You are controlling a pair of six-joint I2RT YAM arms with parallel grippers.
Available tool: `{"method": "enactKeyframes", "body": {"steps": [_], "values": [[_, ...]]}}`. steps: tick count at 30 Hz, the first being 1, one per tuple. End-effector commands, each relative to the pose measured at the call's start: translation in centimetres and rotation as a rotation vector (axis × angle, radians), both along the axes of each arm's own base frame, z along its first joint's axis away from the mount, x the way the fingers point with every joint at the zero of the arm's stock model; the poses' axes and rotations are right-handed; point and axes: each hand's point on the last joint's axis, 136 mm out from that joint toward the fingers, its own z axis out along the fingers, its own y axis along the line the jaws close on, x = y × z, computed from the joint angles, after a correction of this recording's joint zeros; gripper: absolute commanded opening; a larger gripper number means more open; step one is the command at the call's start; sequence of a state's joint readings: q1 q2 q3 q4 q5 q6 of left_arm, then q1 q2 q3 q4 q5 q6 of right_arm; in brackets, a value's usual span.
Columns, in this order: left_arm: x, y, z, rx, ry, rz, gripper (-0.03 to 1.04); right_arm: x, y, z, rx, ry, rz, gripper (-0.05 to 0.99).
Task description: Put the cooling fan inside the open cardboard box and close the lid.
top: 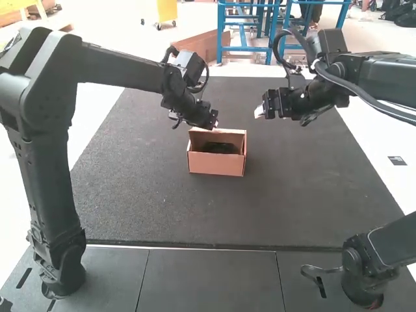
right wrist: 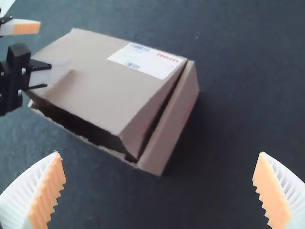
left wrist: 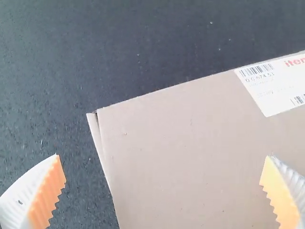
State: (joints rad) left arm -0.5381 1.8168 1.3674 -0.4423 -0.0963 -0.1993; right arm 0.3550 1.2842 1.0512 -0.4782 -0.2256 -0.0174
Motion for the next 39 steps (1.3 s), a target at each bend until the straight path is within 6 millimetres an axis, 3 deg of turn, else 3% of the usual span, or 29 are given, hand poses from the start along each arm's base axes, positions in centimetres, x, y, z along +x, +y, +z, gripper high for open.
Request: {"method": "enactKeyframes", "body": {"steps": [1,14,19,21,23,27,30,33,39], "values": [[-0.6,-0.5,-0.4,-0.011,0.009,-0.019,0.97,-0.4,0.2,1.6,0.02,-0.031,0.034,0.91],[-3.9,-2.2,-4.8,0.009,0.05,-0.083,0.97,-2.0,0.1,0.4,-0.018,0.031,0.089,0.91],[-4.4,-2.4,-5.0,0.012,0.055,-0.092,0.97,-2.0,0.1,0.5,-0.017,0.029,0.092,0.91],[-3.9,-2.5,-3.5,-0.007,0.028,-0.087,0.97,-2.0,0.2,0.5,-0.017,0.027,0.093,0.91],[-3.1,-2.7,-0.4,-0.042,-0.026,-0.081,0.97,-2.0,0.2,0.5,-0.017,0.027,0.093,0.91],[-0.6,-1.4,7.6,-0.125,-0.176,-0.034,0.97,-1.9,0.2,0.6,-0.013,0.027,0.088,0.91],[0.4,0.4,12.3,-0.163,-0.259,0.002,0.97,-1.9,0.2,0.6,-0.01,0.024,0.086,0.91],[0.3,1.9,14.2,-0.174,-0.284,0.025,0.97,-1.5,0.3,1.1,0.007,0.01,0.068,0.91],[-0.8,3.4,15.4,-0.229,-0.298,0.009,0.97,-0.3,0.0,4.0,0.033,-0.113,0.024,0.91]]}}
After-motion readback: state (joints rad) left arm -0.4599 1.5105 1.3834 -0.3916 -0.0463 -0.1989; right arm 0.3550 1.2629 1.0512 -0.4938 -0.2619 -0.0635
